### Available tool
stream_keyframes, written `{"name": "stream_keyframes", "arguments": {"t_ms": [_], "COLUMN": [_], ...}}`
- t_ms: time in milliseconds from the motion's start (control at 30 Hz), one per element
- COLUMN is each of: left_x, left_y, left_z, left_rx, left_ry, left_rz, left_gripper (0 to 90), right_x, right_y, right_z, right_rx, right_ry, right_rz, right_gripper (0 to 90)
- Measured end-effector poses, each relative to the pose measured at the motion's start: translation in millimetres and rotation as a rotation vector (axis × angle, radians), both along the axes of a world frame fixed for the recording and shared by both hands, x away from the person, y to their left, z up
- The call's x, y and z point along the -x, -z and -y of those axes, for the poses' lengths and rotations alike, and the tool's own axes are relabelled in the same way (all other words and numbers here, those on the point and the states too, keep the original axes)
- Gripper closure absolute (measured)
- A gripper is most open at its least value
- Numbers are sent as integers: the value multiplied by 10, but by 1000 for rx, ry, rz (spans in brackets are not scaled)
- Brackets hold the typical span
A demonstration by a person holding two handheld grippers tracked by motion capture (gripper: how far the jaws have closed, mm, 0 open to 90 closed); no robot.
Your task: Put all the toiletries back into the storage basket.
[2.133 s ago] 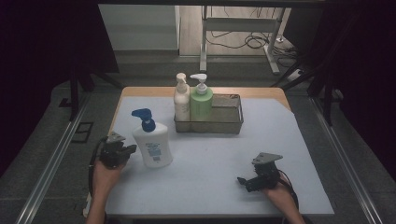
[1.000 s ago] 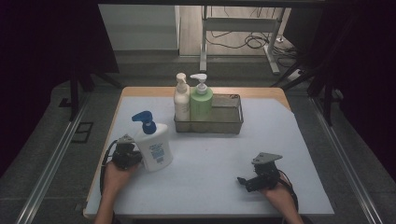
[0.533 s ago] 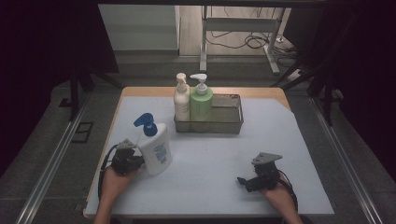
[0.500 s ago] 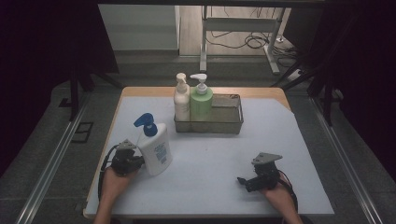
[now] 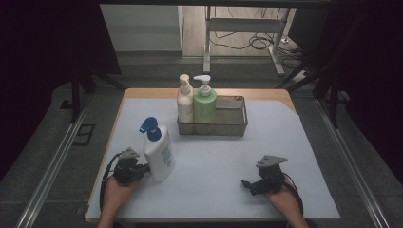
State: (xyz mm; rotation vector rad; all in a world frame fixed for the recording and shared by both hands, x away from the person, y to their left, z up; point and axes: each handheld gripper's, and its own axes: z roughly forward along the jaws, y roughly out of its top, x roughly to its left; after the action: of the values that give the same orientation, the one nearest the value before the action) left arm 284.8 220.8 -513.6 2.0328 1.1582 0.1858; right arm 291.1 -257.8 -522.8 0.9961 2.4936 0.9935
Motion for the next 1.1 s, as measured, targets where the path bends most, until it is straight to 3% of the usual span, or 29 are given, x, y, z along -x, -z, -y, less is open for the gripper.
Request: {"name": "stream_keyframes", "arguments": {"t_ms": [567,1100], "left_x": [194,307], "left_y": [7,3], "left_z": [105,316], "left_rx": [-2,-7], "left_ry": [34,100], "left_rz": [-8,-7], "left_gripper": [894,894], "right_x": [-2,-1], "right_y": [1,1], "right_z": [1,2], "right_rx": [0,0], "right_ry": [-1,-2], "right_rz": [2,5], "right_gripper": [0,0]}}
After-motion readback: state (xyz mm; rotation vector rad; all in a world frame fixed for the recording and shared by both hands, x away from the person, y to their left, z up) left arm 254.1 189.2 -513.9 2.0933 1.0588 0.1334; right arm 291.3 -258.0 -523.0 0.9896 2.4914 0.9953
